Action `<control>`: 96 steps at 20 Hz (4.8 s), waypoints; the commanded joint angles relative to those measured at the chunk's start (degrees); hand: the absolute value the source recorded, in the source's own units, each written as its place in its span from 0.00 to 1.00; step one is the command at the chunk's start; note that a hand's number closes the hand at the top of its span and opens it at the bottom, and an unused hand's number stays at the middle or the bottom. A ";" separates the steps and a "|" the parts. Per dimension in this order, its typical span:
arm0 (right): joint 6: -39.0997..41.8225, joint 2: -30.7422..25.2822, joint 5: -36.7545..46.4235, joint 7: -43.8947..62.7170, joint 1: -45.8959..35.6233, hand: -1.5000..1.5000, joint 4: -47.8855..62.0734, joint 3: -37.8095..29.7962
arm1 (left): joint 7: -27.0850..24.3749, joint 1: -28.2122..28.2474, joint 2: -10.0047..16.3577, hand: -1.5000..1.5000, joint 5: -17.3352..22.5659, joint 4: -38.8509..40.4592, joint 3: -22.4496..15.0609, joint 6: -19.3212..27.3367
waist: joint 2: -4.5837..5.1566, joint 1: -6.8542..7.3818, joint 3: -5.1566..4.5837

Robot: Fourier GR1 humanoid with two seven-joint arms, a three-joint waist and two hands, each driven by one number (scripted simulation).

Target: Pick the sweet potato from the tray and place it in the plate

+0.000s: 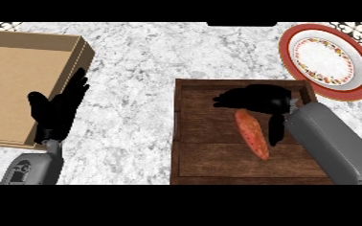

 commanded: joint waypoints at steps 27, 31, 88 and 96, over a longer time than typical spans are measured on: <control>-34.45 9.81 3.77 51.62 -10.46 1.00 10.59 -27.49 | -0.68 -0.39 -0.70 0.50 -0.72 -0.12 0.70 -1.99 | 0.64 1.81 0.00; -49.76 9.78 14.00 62.03 -14.18 1.00 10.08 -27.47 | 0.18 -0.63 -1.45 0.50 -1.27 -0.26 0.08 -1.17 | 0.63 1.83 0.04; -39.99 -1.97 -26.19 25.35 -12.19 0.00 29.34 -69.01 | -2.47 2.24 -2.76 0.50 -3.27 0.39 3.80 -2.97 | 0.01 -0.51 0.19; -38.68 -3.77 -30.04 20.22 -5.98 0.00 26.88 -66.91 | 3.85 -1.68 -2.91 0.50 -3.02 -2.28 4.35 -3.81 | 0.25 0.11 0.22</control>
